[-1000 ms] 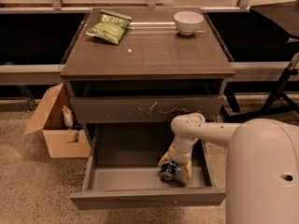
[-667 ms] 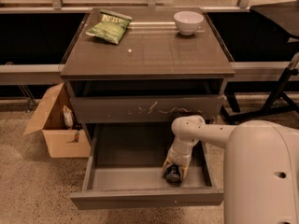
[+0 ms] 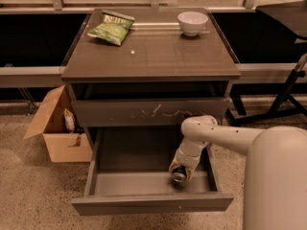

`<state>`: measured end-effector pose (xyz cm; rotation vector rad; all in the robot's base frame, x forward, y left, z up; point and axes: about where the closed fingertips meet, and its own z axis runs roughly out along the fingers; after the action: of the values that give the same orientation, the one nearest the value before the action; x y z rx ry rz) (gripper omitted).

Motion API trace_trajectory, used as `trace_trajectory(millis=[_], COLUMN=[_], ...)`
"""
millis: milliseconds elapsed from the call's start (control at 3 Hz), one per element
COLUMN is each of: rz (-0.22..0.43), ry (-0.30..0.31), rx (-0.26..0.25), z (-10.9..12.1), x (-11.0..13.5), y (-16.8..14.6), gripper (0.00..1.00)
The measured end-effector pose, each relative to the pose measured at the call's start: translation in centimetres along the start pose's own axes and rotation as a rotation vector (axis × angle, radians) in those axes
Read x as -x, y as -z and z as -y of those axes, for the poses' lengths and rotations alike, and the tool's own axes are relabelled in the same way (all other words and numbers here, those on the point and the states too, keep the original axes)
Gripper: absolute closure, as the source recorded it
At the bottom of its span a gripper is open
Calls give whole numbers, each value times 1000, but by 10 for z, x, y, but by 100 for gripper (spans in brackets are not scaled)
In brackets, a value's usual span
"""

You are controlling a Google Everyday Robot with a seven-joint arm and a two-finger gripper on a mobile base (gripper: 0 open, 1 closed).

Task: Pick pepsi can from middle drawer and place on counter

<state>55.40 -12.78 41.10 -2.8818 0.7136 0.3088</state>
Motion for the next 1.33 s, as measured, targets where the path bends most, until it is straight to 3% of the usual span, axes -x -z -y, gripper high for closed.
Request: trace_trajectory(millis=[667, 1000, 1333], rz=[-96, -98, -152], ry=[100, 104, 141], rx=[-175, -176, -188], z=[5, 6, 26], x=[26, 28, 59], y=[107, 108, 150], gripper=[100, 100, 100])
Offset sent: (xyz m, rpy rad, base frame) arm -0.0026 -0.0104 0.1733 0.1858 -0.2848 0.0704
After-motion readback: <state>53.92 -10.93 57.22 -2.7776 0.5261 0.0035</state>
